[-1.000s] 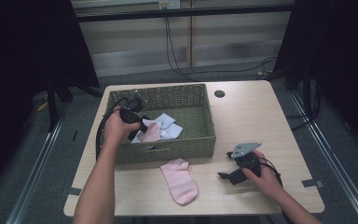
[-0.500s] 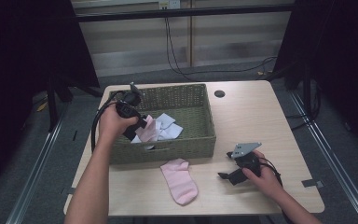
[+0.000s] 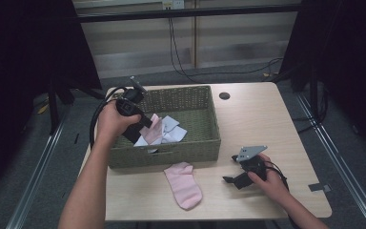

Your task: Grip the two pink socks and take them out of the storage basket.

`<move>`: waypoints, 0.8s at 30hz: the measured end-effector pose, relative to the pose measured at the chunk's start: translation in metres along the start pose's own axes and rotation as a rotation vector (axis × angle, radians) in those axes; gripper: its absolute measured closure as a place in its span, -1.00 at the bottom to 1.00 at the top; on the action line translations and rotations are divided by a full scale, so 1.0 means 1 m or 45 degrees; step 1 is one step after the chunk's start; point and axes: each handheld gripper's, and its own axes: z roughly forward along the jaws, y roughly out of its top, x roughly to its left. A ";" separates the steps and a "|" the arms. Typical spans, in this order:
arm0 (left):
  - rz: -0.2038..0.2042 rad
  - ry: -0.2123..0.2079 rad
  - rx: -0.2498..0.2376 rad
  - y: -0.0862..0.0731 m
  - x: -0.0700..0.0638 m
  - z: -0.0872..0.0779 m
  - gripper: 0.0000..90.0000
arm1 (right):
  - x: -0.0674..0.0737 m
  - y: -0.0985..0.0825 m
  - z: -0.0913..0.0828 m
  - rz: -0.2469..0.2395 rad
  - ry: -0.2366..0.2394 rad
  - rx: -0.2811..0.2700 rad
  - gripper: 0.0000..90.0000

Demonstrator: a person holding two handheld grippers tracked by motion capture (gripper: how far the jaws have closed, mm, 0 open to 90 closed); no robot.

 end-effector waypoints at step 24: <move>0.058 -0.041 -0.036 0.002 -0.031 -0.024 0.94 | 0.000 0.000 0.000 -0.004 0.002 0.001 -0.77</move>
